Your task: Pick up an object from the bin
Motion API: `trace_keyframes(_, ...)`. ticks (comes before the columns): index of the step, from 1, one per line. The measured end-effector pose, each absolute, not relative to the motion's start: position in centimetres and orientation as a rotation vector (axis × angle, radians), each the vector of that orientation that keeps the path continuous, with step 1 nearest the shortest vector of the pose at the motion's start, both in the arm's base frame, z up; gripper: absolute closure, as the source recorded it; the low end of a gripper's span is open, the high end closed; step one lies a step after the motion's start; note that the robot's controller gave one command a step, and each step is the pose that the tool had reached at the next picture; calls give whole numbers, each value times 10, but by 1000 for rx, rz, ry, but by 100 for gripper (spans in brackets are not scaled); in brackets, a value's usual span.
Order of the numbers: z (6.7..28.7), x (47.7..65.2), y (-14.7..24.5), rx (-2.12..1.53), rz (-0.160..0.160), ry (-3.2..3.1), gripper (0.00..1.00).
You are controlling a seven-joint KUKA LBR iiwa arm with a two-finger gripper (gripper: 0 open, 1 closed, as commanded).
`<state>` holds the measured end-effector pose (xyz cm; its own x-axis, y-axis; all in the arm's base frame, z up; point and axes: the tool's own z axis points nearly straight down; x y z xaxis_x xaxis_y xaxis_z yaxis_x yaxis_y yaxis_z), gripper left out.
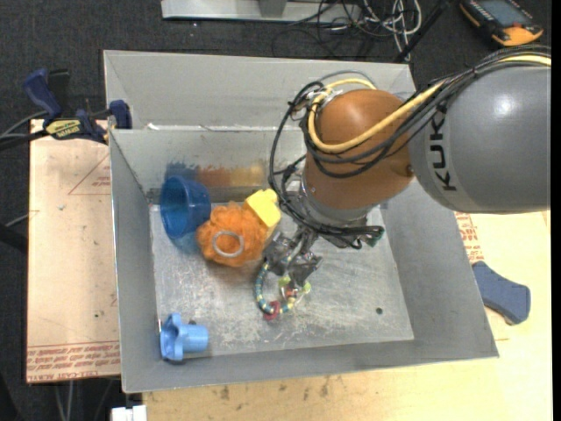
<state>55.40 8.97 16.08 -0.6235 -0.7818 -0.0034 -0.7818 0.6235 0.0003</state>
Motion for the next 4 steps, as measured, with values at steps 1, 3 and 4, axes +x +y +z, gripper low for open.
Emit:
trace_keyframes(1, 161, 554, 90, -1362, 3, 2828, 100)
trace_keyframes(3, 192, 553, 81, -1332, 4, 2846, 100)
trace_keyframes(4, 176, 558, 107, -1515, -7, 2738, 100)
